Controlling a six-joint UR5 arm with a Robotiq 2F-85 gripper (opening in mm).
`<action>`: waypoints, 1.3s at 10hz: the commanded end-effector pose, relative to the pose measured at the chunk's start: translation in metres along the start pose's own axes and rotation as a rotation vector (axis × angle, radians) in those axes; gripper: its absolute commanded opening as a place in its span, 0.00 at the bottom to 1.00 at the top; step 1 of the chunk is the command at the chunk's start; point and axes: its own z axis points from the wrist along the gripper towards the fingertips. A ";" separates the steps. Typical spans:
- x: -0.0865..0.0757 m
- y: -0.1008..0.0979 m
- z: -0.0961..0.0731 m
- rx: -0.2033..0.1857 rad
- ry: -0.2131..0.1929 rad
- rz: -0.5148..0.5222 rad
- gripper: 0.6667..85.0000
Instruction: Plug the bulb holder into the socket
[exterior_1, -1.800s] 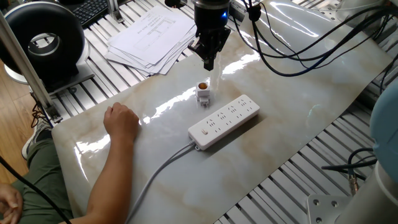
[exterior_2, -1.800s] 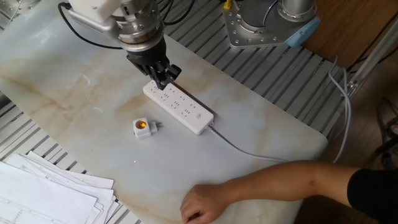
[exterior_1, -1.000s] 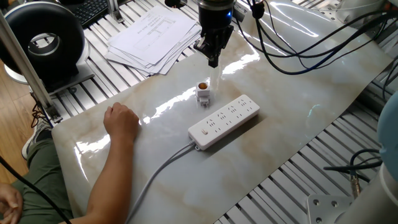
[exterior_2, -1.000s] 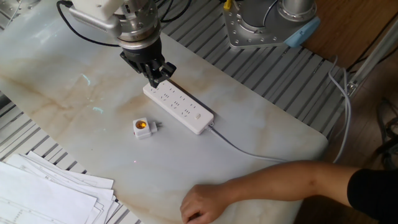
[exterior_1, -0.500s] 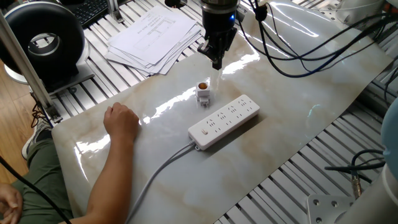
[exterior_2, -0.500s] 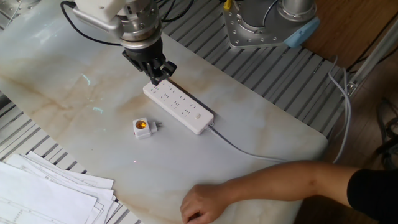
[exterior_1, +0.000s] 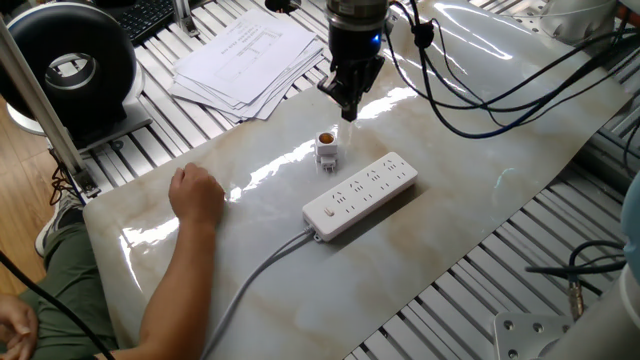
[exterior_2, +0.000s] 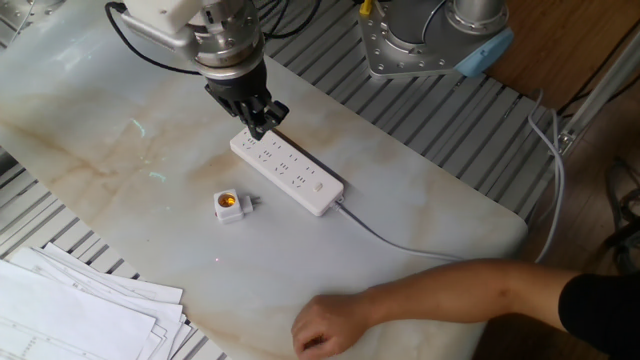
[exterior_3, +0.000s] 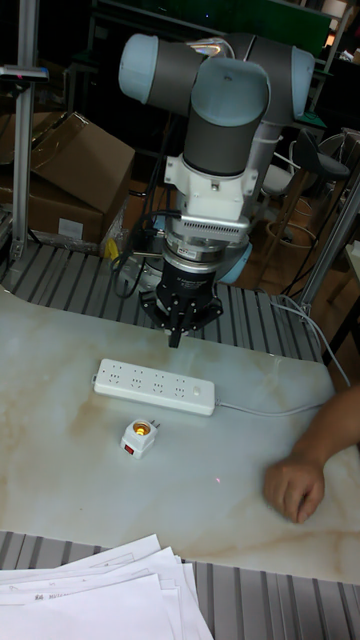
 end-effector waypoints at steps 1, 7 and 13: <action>-0.012 -0.011 -0.001 0.041 -0.049 -0.034 0.01; -0.009 0.002 0.000 -0.007 -0.039 -0.095 0.01; -0.031 -0.003 0.018 0.005 -0.056 -0.173 0.07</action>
